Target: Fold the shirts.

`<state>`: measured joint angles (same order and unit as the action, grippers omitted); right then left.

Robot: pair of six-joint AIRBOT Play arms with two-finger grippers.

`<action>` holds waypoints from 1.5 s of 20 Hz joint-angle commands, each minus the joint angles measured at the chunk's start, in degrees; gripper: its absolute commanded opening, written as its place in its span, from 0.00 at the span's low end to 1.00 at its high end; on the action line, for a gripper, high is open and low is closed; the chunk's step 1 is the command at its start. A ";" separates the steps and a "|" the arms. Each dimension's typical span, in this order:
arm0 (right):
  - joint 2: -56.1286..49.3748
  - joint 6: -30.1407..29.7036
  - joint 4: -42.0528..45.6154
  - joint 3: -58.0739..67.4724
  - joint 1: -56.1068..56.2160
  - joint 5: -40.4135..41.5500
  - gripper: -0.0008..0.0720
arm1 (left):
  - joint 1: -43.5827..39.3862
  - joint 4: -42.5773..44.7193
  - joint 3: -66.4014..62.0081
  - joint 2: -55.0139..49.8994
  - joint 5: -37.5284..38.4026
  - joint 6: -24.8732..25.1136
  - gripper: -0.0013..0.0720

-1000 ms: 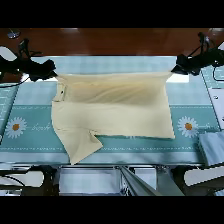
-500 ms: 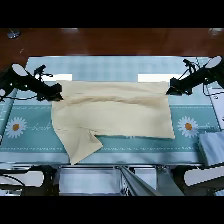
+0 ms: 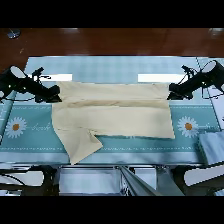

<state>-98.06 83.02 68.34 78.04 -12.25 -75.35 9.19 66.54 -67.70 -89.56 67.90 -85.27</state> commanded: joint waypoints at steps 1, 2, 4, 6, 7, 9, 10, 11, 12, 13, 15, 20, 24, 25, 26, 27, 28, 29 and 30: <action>-1.27 0.76 0.79 -0.09 1.57 0.46 0.05 | 0.11 0.04 0.04 -0.04 -0.37 0.20 0.05; -1.62 0.83 0.79 -0.07 2.23 1.01 0.05 | 0.09 0.00 0.04 -0.07 -0.28 0.17 0.05; -1.77 2.10 0.76 -0.07 2.78 2.12 0.45 | 0.11 0.04 0.04 -0.04 0.72 0.20 0.26; -1.51 2.45 1.25 0.76 2.29 -0.28 0.86 | 0.44 0.96 -0.83 -0.04 3.78 0.17 0.98; -0.81 2.49 1.42 1.20 1.51 -2.08 0.86 | 0.96 1.60 -1.70 0.11 5.86 0.22 0.98; 3.04 2.47 2.34 1.25 -1.42 -5.16 0.86 | 3.08 1.64 -2.43 1.70 9.31 1.42 0.98; 5.55 2.49 4.22 0.92 -3.04 -6.34 0.86 | 4.63 1.88 -2.05 3.13 10.73 1.75 0.98; 8.90 2.75 6.40 -0.33 -5.03 -6.45 0.86 | 6.58 2.01 -0.74 5.29 11.61 1.81 0.98; 12.52 2.91 7.37 -2.75 -7.10 -5.38 0.86 | 8.55 1.97 1.68 7.87 12.02 2.43 0.98; 16.41 2.93 6.97 -6.45 -9.42 -3.17 0.86 | 10.78 1.84 5.60 10.93 12.59 3.58 0.97; 25.59 2.54 1.84 -18.01 -13.99 3.45 0.86 | 15.58 1.25 15.80 16.50 13.05 4.74 0.97; 44.17 -7.23 -18.29 -42.91 -15.85 10.58 0.86 | 23.89 -13.09 38.16 28.46 4.98 10.71 0.98; 49.24 -8.83 -19.85 -49.75 -15.85 8.87 0.86 | 23.82 -15.26 45.92 30.80 0.83 10.93 0.98; 49.31 -9.07 -19.85 -50.23 -15.85 8.00 0.86 | 23.74 -17.44 47.34 30.80 -0.07 12.02 0.98; 49.31 -9.18 -19.87 -50.45 -15.85 7.61 0.86 | 23.54 -19.98 48.48 30.80 -0.66 13.68 0.98; 49.29 -9.14 -19.87 -50.45 -15.85 7.50 0.86 | 22.99 -22.56 49.46 30.75 -1.11 15.39 0.98; 49.29 -8.98 -20.00 -50.45 -15.85 7.50 0.86 | 21.73 -24.52 50.38 30.69 -1.18 17.00 0.98; 49.29 -8.70 -20.13 -50.45 -15.85 7.56 0.86 | 20.04 -25.03 51.21 30.69 -1.81 17.31 0.98; 49.29 -8.46 -20.37 -50.42 -15.85 7.63 0.86 | 17.90 -25.27 52.17 30.69 -2.86 17.31 0.97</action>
<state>-49.47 74.56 49.19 28.60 -28.03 -67.37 30.11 44.69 -18.74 -59.16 68.31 -70.61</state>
